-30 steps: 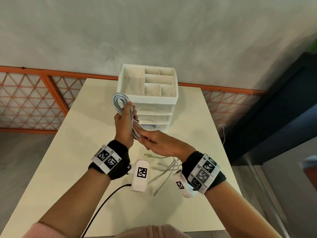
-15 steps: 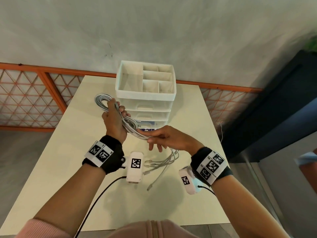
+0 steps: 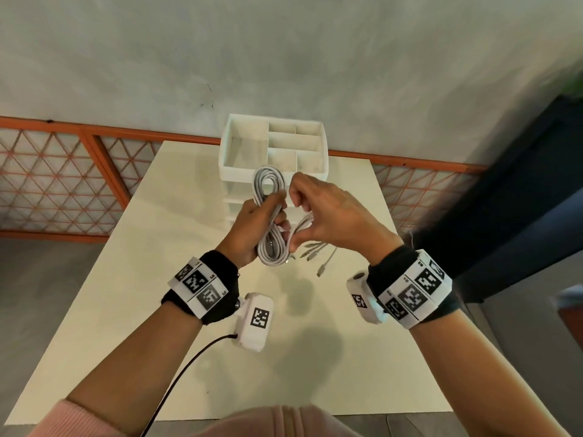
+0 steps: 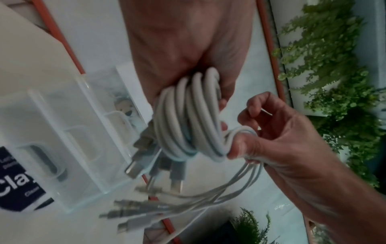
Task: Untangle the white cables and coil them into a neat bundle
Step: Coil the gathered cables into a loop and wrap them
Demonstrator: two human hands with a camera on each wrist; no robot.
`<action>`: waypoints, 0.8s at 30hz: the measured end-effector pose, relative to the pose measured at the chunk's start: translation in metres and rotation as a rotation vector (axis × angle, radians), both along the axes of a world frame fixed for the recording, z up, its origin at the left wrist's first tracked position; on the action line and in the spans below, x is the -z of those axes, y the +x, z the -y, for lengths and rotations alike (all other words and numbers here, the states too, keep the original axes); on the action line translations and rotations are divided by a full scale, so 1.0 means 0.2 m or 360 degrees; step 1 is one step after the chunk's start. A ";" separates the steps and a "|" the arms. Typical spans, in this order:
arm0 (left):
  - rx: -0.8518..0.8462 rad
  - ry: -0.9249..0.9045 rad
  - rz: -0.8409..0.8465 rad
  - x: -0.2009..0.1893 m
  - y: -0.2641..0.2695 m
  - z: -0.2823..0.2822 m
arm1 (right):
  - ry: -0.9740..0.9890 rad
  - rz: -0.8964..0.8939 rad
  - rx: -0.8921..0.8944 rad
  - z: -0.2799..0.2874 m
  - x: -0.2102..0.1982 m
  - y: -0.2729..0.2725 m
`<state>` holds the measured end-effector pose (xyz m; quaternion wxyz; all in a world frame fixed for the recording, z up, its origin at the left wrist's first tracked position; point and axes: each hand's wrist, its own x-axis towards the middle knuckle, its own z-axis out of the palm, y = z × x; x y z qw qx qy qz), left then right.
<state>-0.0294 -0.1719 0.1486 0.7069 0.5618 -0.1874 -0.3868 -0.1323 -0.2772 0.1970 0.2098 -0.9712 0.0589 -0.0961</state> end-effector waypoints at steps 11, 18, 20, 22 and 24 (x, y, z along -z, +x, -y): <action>0.0544 0.0314 0.0293 -0.03 -0.03 -0.02 | -0.0312 0.0022 -0.0027 -0.03 -0.01 0.03; 0.0560 0.0510 0.0583 0.01 -0.01 -0.06 | 0.0067 0.0159 0.0075 0.04 0.06 -0.01; 0.0584 0.0511 0.0586 0.03 0.01 -0.08 | 0.0155 0.0118 0.0124 0.09 0.06 -0.03; 0.0602 0.0474 0.0505 0.05 0.02 -0.10 | 0.0253 -0.0040 0.0144 0.13 0.07 -0.04; 0.0613 0.0480 0.0486 0.06 0.03 -0.10 | 0.0413 -0.0274 0.0097 0.15 0.08 -0.04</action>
